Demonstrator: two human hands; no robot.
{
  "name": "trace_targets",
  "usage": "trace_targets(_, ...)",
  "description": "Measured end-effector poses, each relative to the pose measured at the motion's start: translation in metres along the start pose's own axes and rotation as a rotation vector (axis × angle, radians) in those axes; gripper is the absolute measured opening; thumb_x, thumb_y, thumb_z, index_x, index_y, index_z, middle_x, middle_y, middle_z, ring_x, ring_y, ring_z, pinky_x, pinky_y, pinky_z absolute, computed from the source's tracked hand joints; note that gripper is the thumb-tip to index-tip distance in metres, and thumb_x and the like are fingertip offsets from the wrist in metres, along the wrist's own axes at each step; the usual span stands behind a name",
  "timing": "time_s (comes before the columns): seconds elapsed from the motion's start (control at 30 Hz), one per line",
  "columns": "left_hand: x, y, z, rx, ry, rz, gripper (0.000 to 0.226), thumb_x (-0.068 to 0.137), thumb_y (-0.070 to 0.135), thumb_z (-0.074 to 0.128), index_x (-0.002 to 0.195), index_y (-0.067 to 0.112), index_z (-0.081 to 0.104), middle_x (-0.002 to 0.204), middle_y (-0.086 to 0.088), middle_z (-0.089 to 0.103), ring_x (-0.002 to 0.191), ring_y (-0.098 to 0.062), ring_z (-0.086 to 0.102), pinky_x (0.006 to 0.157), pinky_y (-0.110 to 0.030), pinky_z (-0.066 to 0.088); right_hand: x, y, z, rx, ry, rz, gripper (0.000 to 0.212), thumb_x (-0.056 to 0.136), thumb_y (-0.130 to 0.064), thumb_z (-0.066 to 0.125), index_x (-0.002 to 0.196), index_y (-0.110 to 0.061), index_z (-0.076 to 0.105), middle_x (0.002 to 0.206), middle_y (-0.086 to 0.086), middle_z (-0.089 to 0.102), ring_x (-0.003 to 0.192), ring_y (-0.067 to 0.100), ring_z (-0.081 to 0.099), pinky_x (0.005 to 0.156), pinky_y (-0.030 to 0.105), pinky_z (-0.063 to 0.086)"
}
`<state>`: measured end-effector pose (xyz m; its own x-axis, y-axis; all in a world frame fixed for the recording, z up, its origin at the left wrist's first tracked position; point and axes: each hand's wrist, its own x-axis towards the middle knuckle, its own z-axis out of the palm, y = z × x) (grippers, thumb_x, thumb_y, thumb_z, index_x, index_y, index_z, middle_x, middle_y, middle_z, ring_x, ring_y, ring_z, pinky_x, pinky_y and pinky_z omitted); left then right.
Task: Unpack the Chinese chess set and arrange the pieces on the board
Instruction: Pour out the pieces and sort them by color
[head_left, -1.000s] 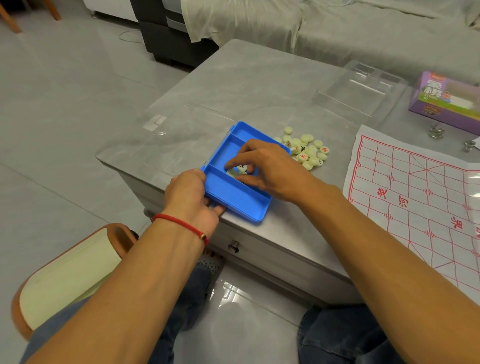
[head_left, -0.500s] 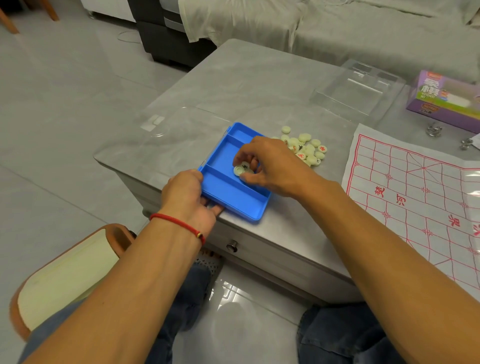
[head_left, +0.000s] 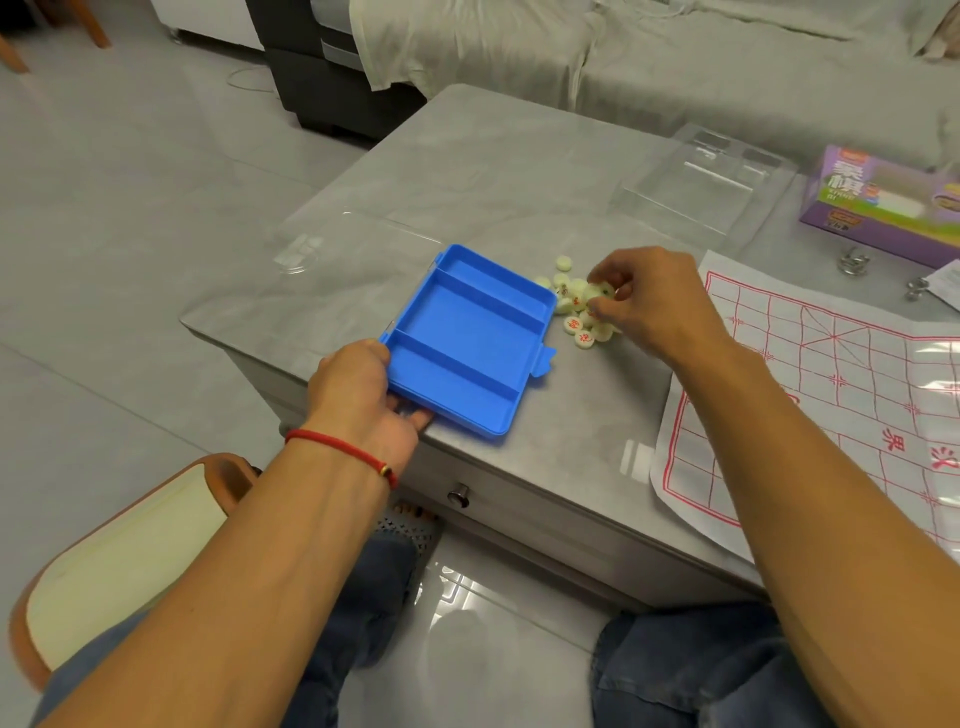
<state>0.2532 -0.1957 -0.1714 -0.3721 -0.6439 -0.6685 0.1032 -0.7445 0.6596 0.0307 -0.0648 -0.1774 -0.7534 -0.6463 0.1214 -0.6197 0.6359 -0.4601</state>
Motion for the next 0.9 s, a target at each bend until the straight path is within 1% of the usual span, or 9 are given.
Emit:
trace_targets(0.13,-0.003,0.000,0.001,-0.005,-0.011,0.009,0.018,0.095,0.001,0.041,0.099,0.012,0.055,0.099,-0.012,0.065,0.090,-0.028,0.067,0.061,-0.046,0.056,0.000,-0.003,0.006,-0.016,-0.020,-0.026,0.035,0.085,-0.024,0.077,0.119,-0.018,0.070,0.102,0.000,0.066,0.088,0.014,0.061,0.076,0.023,0.043)
trace_targets(0.27,-0.005,-0.001,0.001,-0.006,-0.024,0.035,0.019,0.095,0.000,0.040,0.094,0.014,0.053,0.096,-0.011,0.063,0.090,-0.028,0.066,0.067,-0.048,0.057,-0.002,-0.006,0.003,-0.006,0.017,-0.047,0.030,0.088,-0.020,0.073,0.118,-0.019,0.070,0.099,-0.002,0.063,0.082,0.010,0.056,0.064,0.012,0.036)
trace_targets(0.43,-0.005,0.000,-0.004,-0.005,-0.043,0.066,0.020,0.096,0.000,0.040,0.093,0.014,0.054,0.101,-0.010,0.061,0.094,-0.029,0.064,0.070,-0.050,0.057,-0.013,-0.007,-0.001,-0.003,0.061,-0.036,0.025,0.092,-0.014,0.064,0.115,-0.020,0.072,0.106,0.000,0.068,0.086,0.010,0.060,0.077,0.021,0.045)
trace_targets(0.53,-0.004,0.002,-0.010,-0.027,-0.067,0.084,0.027,0.098,0.000,0.039,0.112,0.019,0.053,0.107,-0.009,0.060,0.098,-0.030,0.064,0.070,-0.050,0.057,-0.030,-0.015,-0.002,0.056,0.094,-0.038,0.022,0.091,-0.017,0.060,0.109,-0.021,0.074,0.099,-0.005,0.070,0.082,0.007,0.062,0.078,0.024,0.050)
trace_targets(0.63,-0.005,0.005,-0.016,-0.072,-0.103,0.101,0.042,0.100,0.001,0.040,0.131,0.029,0.047,0.114,-0.009,0.060,0.102,-0.031,0.067,0.073,-0.052,0.058,-0.048,-0.032,0.003,0.158,0.083,0.023,0.022,0.093,-0.029,0.058,0.102,-0.017,0.074,0.088,-0.006,0.070,0.075,0.008,0.065,0.071,0.025,0.051)
trace_targets(0.7,-0.007,0.004,-0.020,-0.074,-0.143,0.124,0.046,0.099,-0.001,0.041,0.131,0.031,0.048,0.119,-0.011,0.062,0.102,-0.032,0.069,0.074,-0.052,0.059,-0.061,-0.045,0.005,0.264,-0.014,0.120,0.036,0.096,-0.039,0.050,0.098,-0.010,0.071,0.083,0.004,0.072,0.069,0.022,0.070,0.070,0.038,0.058)
trace_targets(0.77,-0.011,0.002,-0.021,-0.062,-0.183,0.136,0.047,0.099,-0.002,0.042,0.132,0.032,0.048,0.120,-0.012,0.063,0.101,-0.032,0.070,0.077,-0.053,0.058,-0.073,-0.057,0.002,0.499,-0.140,0.220,0.042,0.101,-0.040,0.040,0.106,-0.008,0.067,0.089,0.010,0.072,0.065,0.025,0.072,0.071,0.046,0.061)
trace_targets(0.83,-0.016,-0.002,-0.018,-0.042,-0.222,0.143,0.047,0.099,-0.002,0.042,0.131,0.031,0.049,0.118,-0.014,0.065,0.101,-0.032,0.070,0.083,-0.054,0.057,-0.083,-0.065,-0.007,0.786,-0.184,0.285,0.035,0.103,-0.033,0.037,0.114,-0.015,0.065,0.098,0.013,0.072,0.067,0.025,0.073,0.068,0.043,0.062)
trace_targets(0.9,-0.020,-0.006,-0.014,-0.022,-0.254,0.151,0.045,0.099,-0.003,0.041,0.129,0.029,0.051,0.115,-0.015,0.067,0.099,-0.030,0.072,0.085,-0.055,0.056,-0.089,-0.067,-0.014,0.954,-0.156,0.329,0.032,0.103,-0.026,0.038,0.116,-0.014,0.065,0.100,0.014,0.072,0.070,0.025,0.073,0.066,0.038,0.062)
